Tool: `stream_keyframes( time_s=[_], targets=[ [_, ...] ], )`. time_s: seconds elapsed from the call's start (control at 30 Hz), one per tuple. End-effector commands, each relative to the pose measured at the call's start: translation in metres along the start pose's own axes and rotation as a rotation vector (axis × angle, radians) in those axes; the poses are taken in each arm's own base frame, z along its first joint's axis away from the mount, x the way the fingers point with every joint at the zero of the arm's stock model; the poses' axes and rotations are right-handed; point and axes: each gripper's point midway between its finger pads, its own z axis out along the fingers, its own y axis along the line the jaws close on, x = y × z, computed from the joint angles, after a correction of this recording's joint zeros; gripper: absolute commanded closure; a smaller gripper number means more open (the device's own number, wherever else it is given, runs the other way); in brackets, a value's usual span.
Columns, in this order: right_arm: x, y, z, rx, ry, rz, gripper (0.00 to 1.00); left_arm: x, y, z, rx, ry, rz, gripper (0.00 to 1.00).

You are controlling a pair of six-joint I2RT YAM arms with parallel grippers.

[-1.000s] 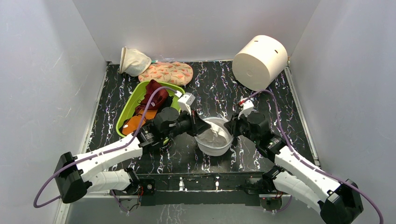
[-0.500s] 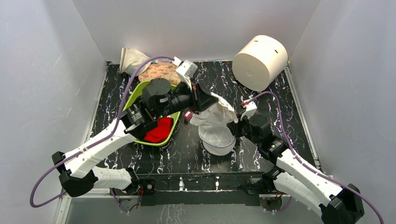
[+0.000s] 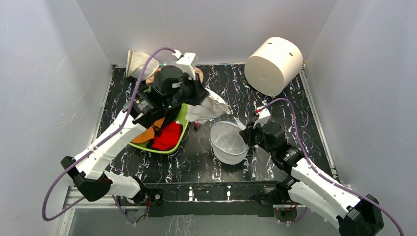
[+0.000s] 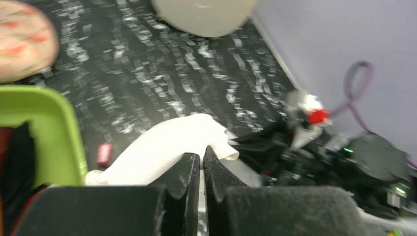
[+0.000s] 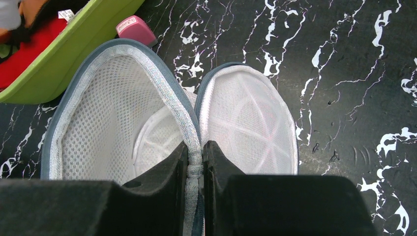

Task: Unzip the laundry bag and remove the bra

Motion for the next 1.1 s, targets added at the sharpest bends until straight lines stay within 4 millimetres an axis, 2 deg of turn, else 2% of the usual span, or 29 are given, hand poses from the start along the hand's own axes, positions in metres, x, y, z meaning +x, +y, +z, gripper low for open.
stream_keyframes(
  time_s=[0.0,0.2,0.3,0.37,0.53,0.67,0.73,0.83,0.9,0.93,1.07],
  targets=[
    [-0.022,0.005,-0.001,-0.019,-0.085,-0.007,1.00,-0.016,0.068,-0.030,-0.239,0.006,-0.011,1.00],
    [-0.024,0.005,-0.002,-0.024,-0.102,-0.011,1.00,-0.001,0.162,-0.063,-0.635,0.100,0.037,1.00],
    [-0.022,0.006,-0.001,-0.029,-0.090,-0.010,1.00,0.021,0.197,-0.075,-0.803,0.183,0.073,1.00],
    [-0.022,0.006,0.000,-0.026,-0.088,-0.011,1.00,0.046,0.208,-0.069,-0.811,0.254,0.055,1.00],
    [-0.022,0.007,-0.001,-0.035,-0.090,-0.011,1.00,0.126,0.222,-0.051,-0.778,0.375,-0.009,1.00],
    [-0.019,0.009,0.001,-0.046,-0.078,-0.015,1.00,0.197,0.246,-0.048,-0.821,0.511,-0.030,1.00],
    [-0.018,0.009,0.002,-0.045,-0.071,-0.014,1.00,0.222,0.257,-0.052,-0.857,0.579,-0.035,1.00],
    [-0.016,0.009,0.005,-0.046,-0.059,-0.015,1.00,0.233,0.261,-0.056,-0.869,0.606,-0.022,1.00],
    [-0.015,0.010,0.005,-0.049,-0.052,-0.015,1.00,0.227,0.257,-0.056,-0.838,0.565,-0.021,1.00],
    [-0.015,0.010,0.005,-0.050,-0.050,-0.015,1.00,0.221,0.254,-0.057,-0.819,0.531,-0.022,0.96],
    [-0.015,0.011,0.004,-0.057,-0.051,-0.008,1.00,0.193,0.238,-0.059,-0.727,0.392,-0.020,0.68]
  ],
)
